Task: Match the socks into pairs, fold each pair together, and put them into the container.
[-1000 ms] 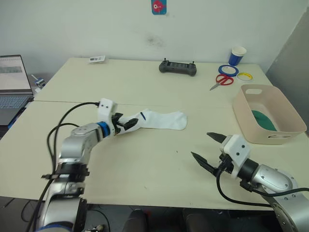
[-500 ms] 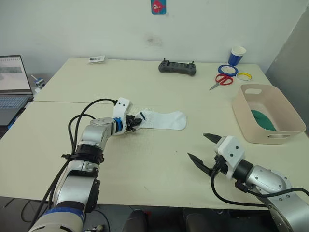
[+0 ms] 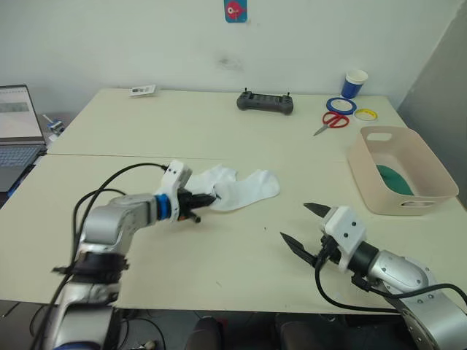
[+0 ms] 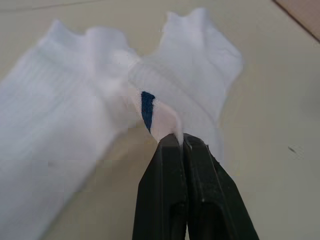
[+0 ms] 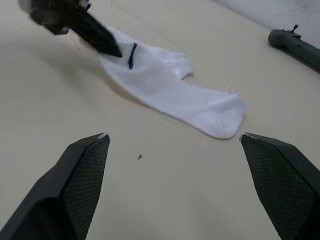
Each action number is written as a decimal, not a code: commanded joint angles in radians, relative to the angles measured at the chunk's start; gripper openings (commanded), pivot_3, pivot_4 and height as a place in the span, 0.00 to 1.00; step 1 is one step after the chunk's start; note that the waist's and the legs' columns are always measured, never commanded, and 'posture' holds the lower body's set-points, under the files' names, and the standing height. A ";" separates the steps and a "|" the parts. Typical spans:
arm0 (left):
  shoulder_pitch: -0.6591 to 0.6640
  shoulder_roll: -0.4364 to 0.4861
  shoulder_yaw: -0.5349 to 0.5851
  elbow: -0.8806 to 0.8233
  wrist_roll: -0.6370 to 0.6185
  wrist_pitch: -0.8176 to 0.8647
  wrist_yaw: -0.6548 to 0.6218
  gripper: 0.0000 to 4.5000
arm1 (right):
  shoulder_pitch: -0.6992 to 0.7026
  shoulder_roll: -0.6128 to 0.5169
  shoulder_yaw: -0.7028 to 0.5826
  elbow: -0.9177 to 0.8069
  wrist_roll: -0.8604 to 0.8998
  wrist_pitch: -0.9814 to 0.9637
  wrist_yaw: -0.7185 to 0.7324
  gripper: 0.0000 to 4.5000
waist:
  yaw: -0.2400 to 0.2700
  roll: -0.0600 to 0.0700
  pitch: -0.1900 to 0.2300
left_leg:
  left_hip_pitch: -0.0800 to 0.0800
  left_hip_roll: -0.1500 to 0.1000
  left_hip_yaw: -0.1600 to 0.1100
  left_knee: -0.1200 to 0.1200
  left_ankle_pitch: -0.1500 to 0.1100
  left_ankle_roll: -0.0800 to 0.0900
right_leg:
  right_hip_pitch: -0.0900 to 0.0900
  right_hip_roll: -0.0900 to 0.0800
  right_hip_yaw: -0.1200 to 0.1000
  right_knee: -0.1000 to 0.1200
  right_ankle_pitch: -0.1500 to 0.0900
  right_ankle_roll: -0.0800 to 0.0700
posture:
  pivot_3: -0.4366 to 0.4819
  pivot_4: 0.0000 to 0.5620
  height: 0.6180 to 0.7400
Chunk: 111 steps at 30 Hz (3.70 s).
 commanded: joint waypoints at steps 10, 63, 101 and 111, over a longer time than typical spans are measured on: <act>0.234 0.205 0.041 -0.097 -0.090 -0.014 -0.137 0.01 | -0.381 0.230 0.113 0.420 -0.035 0.063 -0.095 1.00 | -0.002 0.000 0.000 | 0.000 0.000 0.000 -0.001 0.000 0.000 | -0.001 -0.001 0.000 0.000 0.000 -0.003 | 0.48 0.27 1.00; 0.354 0.276 -0.124 -0.167 -0.005 -0.267 -0.256 0.00 | 0.384 0.268 0.163 0.042 -0.023 -0.018 -0.191 0.00 | -0.009 -0.003 -0.001 | 0.001 0.002 0.004 -0.014 0.000 0.000 | -0.007 -0.002 0.002 -0.001 -0.009 -0.014 | 0.48 0.27 1.00; 0.461 0.153 0.258 -0.172 -0.162 -0.141 0.046 1.00 | -0.392 0.043 -0.028 0.101 0.299 0.231 -0.009 1.00 | -0.005 -0.005 -0.002 | 0.001 0.001 0.003 -0.014 0.000 0.000 | -0.006 -0.003 -0.001 -0.002 -0.006 -0.007 | 0.48 0.27 1.00; 0.362 0.058 0.285 -0.121 -0.098 -0.189 0.266 1.00 | -0.515 0.040 0.058 0.176 0.267 0.241 0.010 1.00 | 0.006 -0.006 -0.002 | 0.000 0.001 0.000 -0.013 0.000 0.000 | -0.006 -0.003 -0.003 -0.001 -0.006 -0.007 | 0.48 0.27 1.00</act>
